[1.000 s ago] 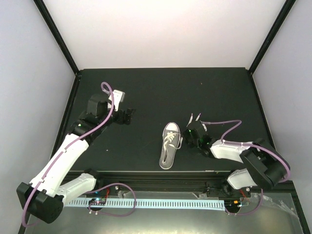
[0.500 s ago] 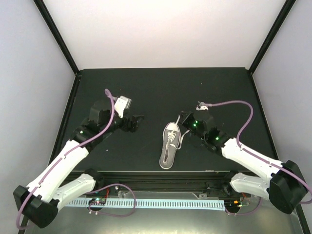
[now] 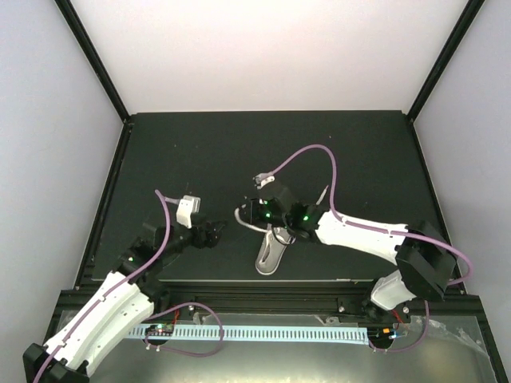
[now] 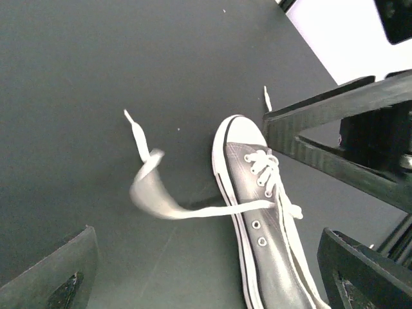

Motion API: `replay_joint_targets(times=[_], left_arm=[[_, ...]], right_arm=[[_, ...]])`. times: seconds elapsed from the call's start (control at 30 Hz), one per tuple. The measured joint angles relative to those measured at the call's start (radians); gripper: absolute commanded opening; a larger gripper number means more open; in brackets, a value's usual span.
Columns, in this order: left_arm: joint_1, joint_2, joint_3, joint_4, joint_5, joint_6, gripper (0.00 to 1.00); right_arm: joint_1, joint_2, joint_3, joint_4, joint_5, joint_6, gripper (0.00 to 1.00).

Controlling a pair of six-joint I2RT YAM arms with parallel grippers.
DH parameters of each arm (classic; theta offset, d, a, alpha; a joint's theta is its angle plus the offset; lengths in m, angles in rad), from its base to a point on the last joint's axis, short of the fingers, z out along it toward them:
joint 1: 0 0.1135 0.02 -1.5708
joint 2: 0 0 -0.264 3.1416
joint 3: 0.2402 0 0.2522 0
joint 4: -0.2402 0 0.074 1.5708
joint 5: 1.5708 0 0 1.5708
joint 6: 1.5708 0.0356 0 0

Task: Tie the shoes

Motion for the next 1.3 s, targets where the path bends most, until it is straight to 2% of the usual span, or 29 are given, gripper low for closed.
replay_joint_targets(times=[0.07, 0.13, 0.27, 0.43, 0.53, 0.63, 0.8, 0.9, 1.0, 1.17, 1.3], left_arm=[[0.000, -0.004, -0.022, 0.006, 0.009, -0.026, 0.94], [0.000, 0.001, -0.050, 0.023, 0.020, -0.053, 0.93], [0.000, 0.081, -0.089, 0.082, 0.029, -0.123, 0.88], [-0.007, 0.259, -0.084, 0.130, -0.001, -0.179, 0.78], [-0.032, 0.389, -0.025, 0.100, -0.075, -0.171, 0.70], [-0.085, 0.534, 0.108, 0.048, -0.175, -0.142, 0.66], [-0.136, 0.694, 0.231, 0.021, -0.283, -0.105, 0.62], [-0.145, 0.785, 0.248, -0.005, -0.334, -0.089, 0.54], [-0.146, 0.848, 0.249, -0.024, -0.357, -0.080, 0.52], [-0.167, 0.906, 0.259, -0.021, -0.364, -0.065, 0.52], [-0.179, 0.948, 0.271, -0.010, -0.357, -0.060, 0.42]], right_arm=[[0.016, -0.002, -0.005, -0.017, 0.002, -0.006, 0.80], [0.016, -0.037, -0.019, -0.024, 0.020, -0.026, 0.84], [-0.016, -0.197, -0.052, -0.089, 0.066, -0.061, 0.86], [-0.141, -0.361, -0.094, -0.162, 0.098, -0.101, 0.87], [-0.197, -0.396, -0.135, -0.213, 0.110, -0.110, 0.88], [-0.234, -0.426, -0.184, -0.268, 0.116, -0.113, 0.89], [-0.349, -0.449, -0.233, -0.304, 0.095, -0.101, 0.89], [-0.422, -0.450, -0.263, -0.317, 0.068, -0.096, 0.89], [-0.483, -0.435, -0.269, -0.330, 0.037, -0.096, 0.89], [-0.521, -0.384, -0.263, -0.341, 0.022, -0.106, 0.90], [-0.540, -0.318, -0.242, -0.347, 0.009, -0.115, 0.89]])
